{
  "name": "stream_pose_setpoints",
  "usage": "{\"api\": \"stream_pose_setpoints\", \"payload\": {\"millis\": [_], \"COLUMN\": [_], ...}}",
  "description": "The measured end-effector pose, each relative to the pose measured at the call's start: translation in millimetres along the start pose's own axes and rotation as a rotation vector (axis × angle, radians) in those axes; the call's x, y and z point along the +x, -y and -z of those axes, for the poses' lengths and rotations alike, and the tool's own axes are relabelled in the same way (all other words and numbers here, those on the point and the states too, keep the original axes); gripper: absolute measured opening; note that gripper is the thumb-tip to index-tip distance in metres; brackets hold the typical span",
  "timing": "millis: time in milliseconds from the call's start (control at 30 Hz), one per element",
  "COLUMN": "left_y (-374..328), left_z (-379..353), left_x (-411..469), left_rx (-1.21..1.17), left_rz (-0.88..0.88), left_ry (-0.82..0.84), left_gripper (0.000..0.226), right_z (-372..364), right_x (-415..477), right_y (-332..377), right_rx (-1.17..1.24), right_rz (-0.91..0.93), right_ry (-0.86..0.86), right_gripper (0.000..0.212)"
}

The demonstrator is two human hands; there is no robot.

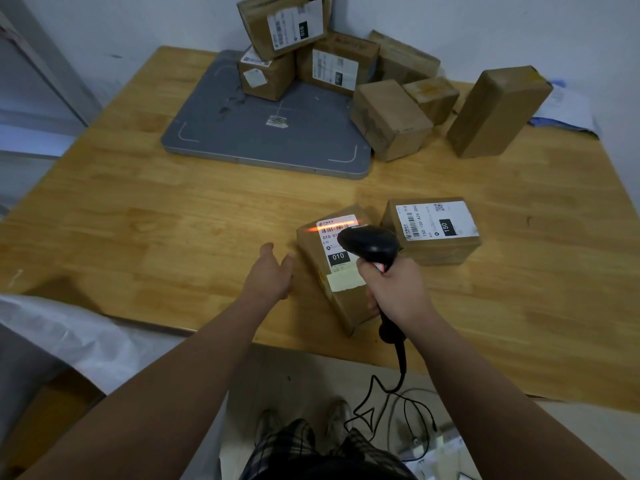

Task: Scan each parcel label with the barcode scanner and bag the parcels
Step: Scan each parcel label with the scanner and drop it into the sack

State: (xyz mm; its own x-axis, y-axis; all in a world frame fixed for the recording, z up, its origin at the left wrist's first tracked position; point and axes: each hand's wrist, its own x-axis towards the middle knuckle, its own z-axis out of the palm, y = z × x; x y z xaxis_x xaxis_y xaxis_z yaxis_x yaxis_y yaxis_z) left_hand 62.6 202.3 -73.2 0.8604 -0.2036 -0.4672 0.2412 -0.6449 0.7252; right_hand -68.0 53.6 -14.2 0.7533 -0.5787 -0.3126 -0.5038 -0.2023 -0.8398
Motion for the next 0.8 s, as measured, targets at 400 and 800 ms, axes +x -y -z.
{"api": "stream_pose_setpoints", "payload": {"millis": [400,800], "left_y": [-41.1,-77.7], "left_z": [-18.6,22.2], "left_x": [29.2,-4.8], "left_rx": [-0.304,-0.428], "left_rz": [0.016,-0.485], "left_ry": [0.241,0.035], "left_gripper": [0.042,0.032], "right_z": [-6.5,5.4], "right_x": [1.7,-20.3], "right_y": [-32.2,-19.3], "right_rx": [0.088,0.323], "right_rz": [0.053,0.147], "right_ry": [-0.036,-0.177], "right_gripper": [0.022,0.027]}}
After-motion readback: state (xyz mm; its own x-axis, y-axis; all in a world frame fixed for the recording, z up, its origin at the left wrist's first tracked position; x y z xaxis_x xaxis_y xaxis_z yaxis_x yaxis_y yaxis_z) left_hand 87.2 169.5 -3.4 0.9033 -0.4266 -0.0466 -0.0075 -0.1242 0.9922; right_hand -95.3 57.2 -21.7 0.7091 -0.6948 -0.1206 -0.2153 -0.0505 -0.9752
